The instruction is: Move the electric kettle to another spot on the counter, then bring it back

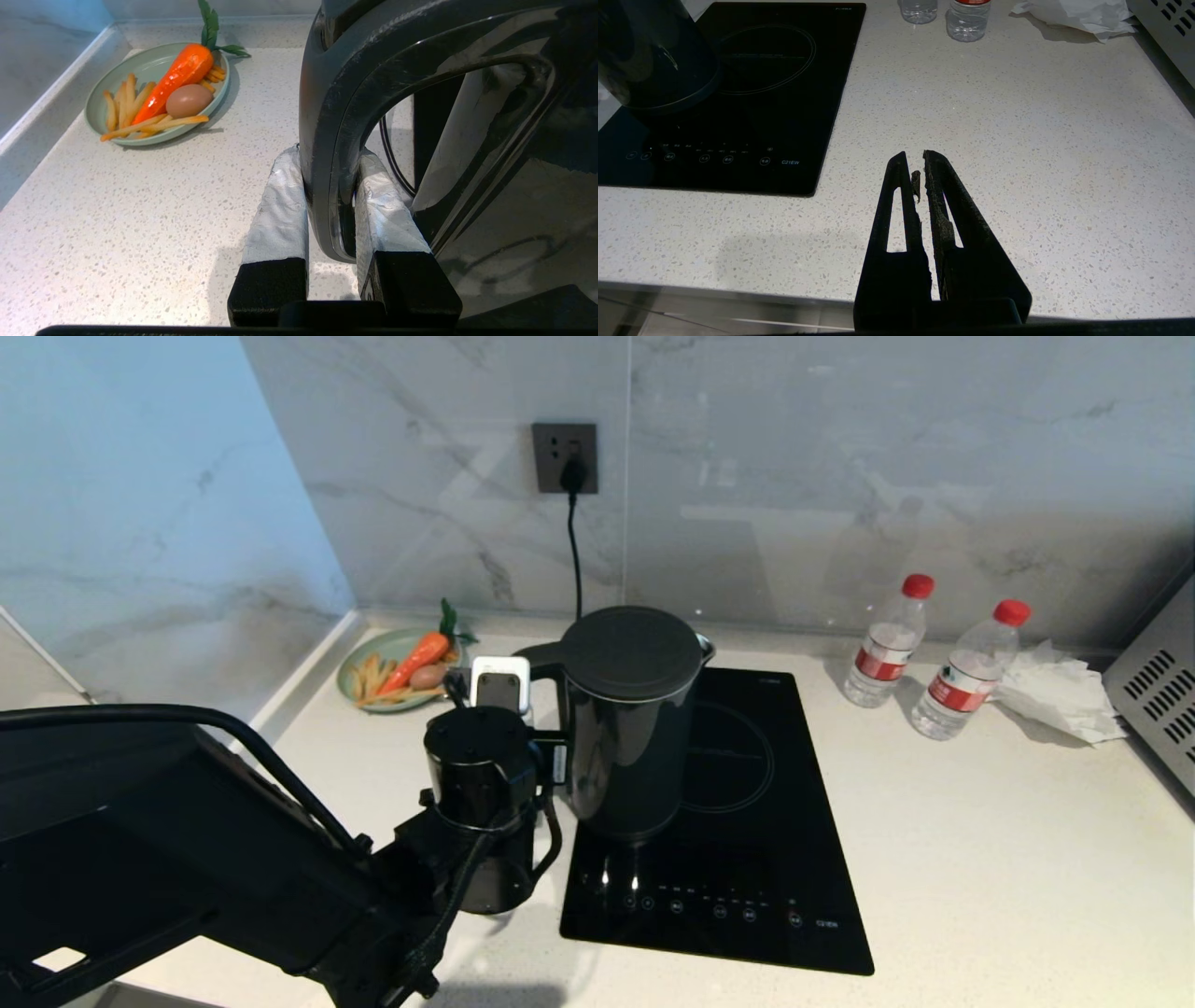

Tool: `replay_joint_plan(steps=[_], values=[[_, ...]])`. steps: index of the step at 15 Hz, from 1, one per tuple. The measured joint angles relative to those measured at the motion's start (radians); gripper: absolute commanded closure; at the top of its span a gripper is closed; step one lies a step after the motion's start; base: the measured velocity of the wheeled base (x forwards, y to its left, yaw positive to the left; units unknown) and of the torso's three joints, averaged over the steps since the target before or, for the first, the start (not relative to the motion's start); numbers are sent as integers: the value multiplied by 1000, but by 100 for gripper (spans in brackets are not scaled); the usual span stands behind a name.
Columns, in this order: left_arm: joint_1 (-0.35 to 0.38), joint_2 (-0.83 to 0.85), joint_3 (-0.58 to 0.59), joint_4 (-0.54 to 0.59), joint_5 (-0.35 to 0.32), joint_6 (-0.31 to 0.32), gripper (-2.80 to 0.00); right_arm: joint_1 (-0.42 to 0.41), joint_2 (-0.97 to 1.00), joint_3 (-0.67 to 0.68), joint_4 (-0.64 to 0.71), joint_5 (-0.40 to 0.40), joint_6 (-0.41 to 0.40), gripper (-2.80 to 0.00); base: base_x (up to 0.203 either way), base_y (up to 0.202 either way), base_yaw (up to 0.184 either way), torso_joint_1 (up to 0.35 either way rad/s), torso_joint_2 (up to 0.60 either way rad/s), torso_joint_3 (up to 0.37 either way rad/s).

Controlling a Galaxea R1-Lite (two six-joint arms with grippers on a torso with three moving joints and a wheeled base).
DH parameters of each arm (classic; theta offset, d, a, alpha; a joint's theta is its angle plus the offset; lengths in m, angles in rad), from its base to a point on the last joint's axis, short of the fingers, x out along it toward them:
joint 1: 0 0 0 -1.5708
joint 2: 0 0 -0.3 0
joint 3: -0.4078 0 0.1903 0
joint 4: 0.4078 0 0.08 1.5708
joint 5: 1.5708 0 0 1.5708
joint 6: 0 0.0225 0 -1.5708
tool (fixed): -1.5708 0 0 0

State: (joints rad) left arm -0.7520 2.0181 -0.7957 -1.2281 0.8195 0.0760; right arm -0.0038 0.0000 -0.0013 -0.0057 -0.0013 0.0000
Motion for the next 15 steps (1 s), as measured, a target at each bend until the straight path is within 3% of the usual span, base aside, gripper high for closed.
replay_joint_plan(steps=[15], values=[[-96,-6,40,4,173,0,0,0,0,0,0,0,0,0,0,0,0,0,0,0]])
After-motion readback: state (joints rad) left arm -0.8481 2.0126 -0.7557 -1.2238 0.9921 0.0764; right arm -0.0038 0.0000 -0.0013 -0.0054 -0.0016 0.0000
